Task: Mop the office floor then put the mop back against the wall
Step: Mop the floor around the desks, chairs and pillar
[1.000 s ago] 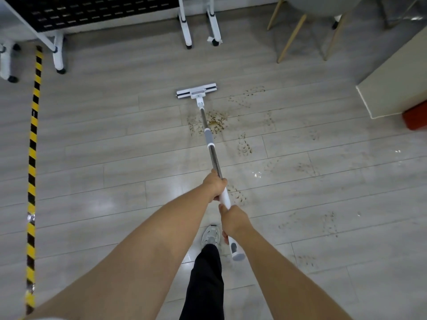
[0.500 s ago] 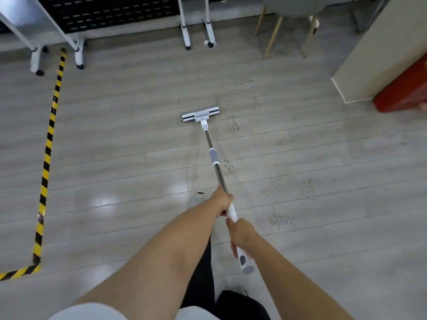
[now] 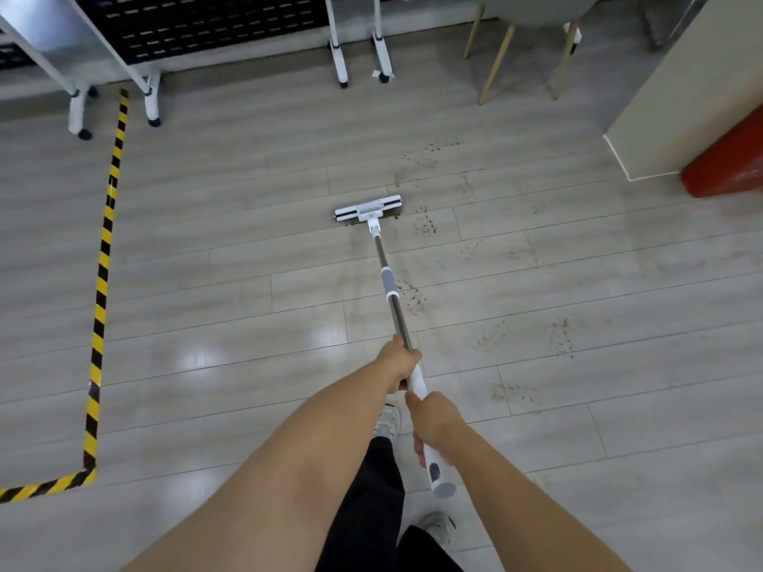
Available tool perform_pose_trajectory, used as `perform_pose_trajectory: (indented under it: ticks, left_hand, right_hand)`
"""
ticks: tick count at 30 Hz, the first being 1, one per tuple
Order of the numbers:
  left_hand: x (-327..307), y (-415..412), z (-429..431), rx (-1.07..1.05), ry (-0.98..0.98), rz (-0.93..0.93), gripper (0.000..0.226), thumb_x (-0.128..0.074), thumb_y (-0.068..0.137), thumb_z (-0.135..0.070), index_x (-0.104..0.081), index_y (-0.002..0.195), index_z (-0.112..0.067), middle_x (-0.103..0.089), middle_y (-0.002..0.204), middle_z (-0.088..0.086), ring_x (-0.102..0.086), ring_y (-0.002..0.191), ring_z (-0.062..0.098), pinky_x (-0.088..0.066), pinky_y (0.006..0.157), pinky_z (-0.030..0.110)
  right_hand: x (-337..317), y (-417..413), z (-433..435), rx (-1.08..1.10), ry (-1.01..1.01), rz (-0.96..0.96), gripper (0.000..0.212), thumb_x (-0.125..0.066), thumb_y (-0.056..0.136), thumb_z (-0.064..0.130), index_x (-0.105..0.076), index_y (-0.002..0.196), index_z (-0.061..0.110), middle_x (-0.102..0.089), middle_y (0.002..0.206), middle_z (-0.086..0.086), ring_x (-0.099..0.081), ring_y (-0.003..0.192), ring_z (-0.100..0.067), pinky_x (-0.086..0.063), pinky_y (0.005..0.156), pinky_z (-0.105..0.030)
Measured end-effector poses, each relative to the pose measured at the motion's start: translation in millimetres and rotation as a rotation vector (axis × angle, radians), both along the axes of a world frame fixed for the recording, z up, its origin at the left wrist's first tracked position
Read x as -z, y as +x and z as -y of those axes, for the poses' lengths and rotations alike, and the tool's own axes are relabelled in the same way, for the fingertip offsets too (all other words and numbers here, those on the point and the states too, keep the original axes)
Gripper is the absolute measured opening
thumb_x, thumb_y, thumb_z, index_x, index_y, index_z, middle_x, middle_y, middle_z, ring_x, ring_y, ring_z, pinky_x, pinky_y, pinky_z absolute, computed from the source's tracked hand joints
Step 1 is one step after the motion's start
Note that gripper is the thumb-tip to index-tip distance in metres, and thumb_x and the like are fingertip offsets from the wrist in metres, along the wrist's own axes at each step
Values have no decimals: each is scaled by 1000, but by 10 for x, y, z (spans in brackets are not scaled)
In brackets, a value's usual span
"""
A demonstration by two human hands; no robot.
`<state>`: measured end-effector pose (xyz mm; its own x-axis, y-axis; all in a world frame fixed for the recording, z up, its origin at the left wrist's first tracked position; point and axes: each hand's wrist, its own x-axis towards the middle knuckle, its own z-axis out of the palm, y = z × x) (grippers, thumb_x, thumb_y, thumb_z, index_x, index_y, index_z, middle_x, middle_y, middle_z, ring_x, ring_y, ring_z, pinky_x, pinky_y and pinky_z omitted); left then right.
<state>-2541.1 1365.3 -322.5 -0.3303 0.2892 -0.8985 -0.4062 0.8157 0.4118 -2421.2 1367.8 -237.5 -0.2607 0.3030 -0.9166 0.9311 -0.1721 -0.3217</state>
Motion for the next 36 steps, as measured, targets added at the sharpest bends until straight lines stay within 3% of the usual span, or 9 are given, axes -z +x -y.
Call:
perform_pose_trajectory:
  ticks: [3, 8, 12, 18, 22, 30, 33, 36]
  left_hand:
    - [88, -351, -202, -24, 9, 7, 48, -54, 100, -17, -36, 144, -25, -61, 113, 14, -68, 101, 36, -61, 79, 49]
    - [198, -1011, -621, -3, 13, -20, 48, -54, 101, -17, -36, 146, -21, -57, 112, 11, -62, 98, 30, -56, 59, 36]
    - [312, -1515, -988, 3, 20, -30, 49, -54, 101, -17, -36, 146, -23, -57, 116, 12, -63, 102, 33, -55, 56, 35]
    - [548, -1872, -1179, 27, -12, -57, 52, -55, 101, -18, -34, 148, -25, -56, 113, 10, -64, 101, 33, -56, 56, 35]
    - [685, -1681, -1054, 45, -31, -58, 68, -53, 102, -19, -17, 158, -32, -55, 116, 8, -61, 102, 31, -58, 64, 38]
    - [587, -1059, -651, 65, -11, -66, 65, -51, 102, -20, -19, 158, -31, -57, 110, 7, -61, 97, 28, -60, 67, 39]
    - [503, -592, -333, 59, -8, -56, 59, -50, 102, -19, -24, 154, -29, -55, 101, 5, -59, 87, 24, -57, 59, 36]
    - [424, 13, 77, 50, 5, -39, 57, -50, 102, -18, -26, 153, -27, -56, 116, 10, -61, 99, 29, -56, 60, 35]
  right_hand:
    - [137, -355, -201, -2, 16, 10, 45, -36, 107, 42, -57, 105, 2, -63, 70, -9, -55, 37, -16, -43, 45, -23]
    - [306, -1017, -594, 2, 46, 9, 41, -38, 107, 40, -53, 89, 6, -60, 67, -9, -56, 41, -18, -50, 54, -29]
    - [377, -1505, -929, 48, 43, -1, 40, -36, 108, 37, -50, 85, 7, -58, 61, -8, -51, 30, -14, -43, 43, -22]
    - [640, -1819, -1067, 125, 16, -44, 38, -38, 107, 37, -52, 93, 5, -56, 61, -11, -51, 34, -18, -47, 42, -26]
    - [788, -1622, -913, 115, 44, -41, 38, -39, 107, 41, -52, 92, 8, -58, 71, -10, -54, 44, -17, -50, 49, -30]
    - [745, -994, -529, 86, 61, -54, 38, -39, 106, 43, -50, 89, 11, -62, 77, -11, -57, 48, -17, -53, 59, -33]
    - [674, -552, -213, 68, 57, -22, 40, -38, 106, 45, -53, 92, 10, -64, 82, -11, -58, 56, -19, -57, 69, -38]
    - [578, 33, 173, 61, 46, -12, 42, -37, 106, 43, -56, 103, 5, -64, 84, -11, -58, 54, -19, -55, 66, -36]
